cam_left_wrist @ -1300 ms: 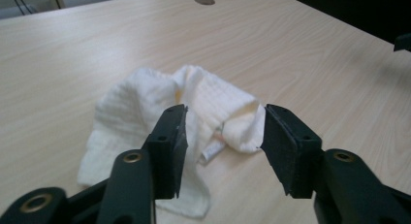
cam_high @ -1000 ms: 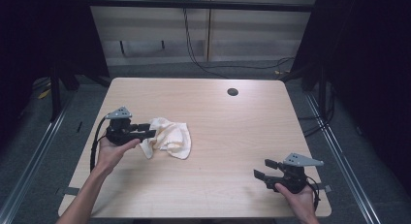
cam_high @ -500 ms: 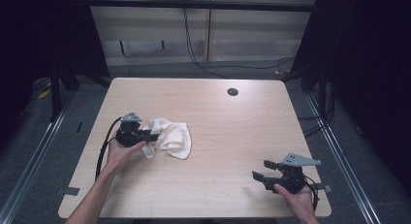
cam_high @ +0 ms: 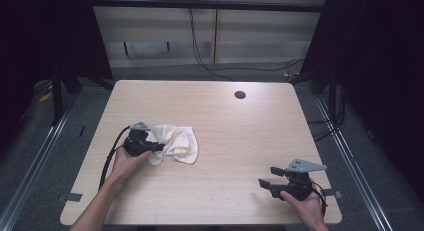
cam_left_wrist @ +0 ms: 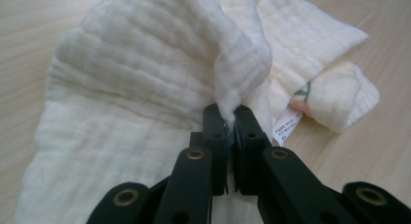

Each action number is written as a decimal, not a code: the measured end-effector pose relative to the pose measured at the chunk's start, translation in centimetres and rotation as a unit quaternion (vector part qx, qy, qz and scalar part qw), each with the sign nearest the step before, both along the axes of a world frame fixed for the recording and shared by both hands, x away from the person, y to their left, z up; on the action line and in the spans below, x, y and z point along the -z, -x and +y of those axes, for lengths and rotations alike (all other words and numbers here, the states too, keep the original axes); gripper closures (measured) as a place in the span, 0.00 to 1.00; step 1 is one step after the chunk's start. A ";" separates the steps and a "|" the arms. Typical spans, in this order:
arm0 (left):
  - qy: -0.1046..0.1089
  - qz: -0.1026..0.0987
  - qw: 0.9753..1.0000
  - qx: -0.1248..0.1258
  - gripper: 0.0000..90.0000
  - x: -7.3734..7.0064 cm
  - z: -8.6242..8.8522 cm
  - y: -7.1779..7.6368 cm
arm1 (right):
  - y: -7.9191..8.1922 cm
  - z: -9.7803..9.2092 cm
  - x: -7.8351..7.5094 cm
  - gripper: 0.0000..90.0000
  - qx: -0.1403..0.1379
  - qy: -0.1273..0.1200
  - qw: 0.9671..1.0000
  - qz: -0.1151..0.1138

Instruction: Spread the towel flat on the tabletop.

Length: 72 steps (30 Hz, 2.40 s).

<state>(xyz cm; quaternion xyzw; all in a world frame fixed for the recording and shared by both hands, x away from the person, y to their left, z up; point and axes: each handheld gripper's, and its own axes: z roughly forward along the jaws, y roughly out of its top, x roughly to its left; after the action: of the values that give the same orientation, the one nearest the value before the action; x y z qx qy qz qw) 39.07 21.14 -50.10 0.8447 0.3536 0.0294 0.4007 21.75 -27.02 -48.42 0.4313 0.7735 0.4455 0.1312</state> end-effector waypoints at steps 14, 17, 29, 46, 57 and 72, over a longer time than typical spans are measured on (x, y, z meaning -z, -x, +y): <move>0.003 0.008 0.998 0.060 0.96 0.0 -3.4 2.0 | -0.1 0.3 0.1 0.34 0.000 0.006 1.000 0.007; 0.000 0.006 0.997 0.076 0.96 0.0 -4.5 2.6 | -0.1 0.3 0.1 0.34 0.001 0.007 1.000 0.009; -0.003 0.013 0.990 0.143 0.94 -0.2 -8.8 5.3 | 0.0 0.3 0.1 0.41 -0.014 0.007 1.000 0.009; 0.016 -0.010 0.993 0.116 0.49 -3.1 -6.3 8.7 | -0.3 6.8 0.3 0.79 -0.127 0.032 0.991 0.035; 0.024 -0.035 0.995 0.087 0.72 -3.1 -4.6 7.9 | -2.4 10.5 1.4 0.72 -0.161 0.066 0.984 0.032; -0.029 -0.008 0.993 0.115 0.71 -0.5 -5.9 7.7 | -1.5 11.0 1.5 0.89 -0.163 0.125 0.979 -0.010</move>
<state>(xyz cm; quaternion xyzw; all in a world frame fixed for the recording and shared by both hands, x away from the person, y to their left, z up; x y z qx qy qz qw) 31.38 15.29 -49.55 0.8910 0.2497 -0.0002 0.3792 23.26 -16.03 -49.91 0.2755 0.8815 0.3652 0.1173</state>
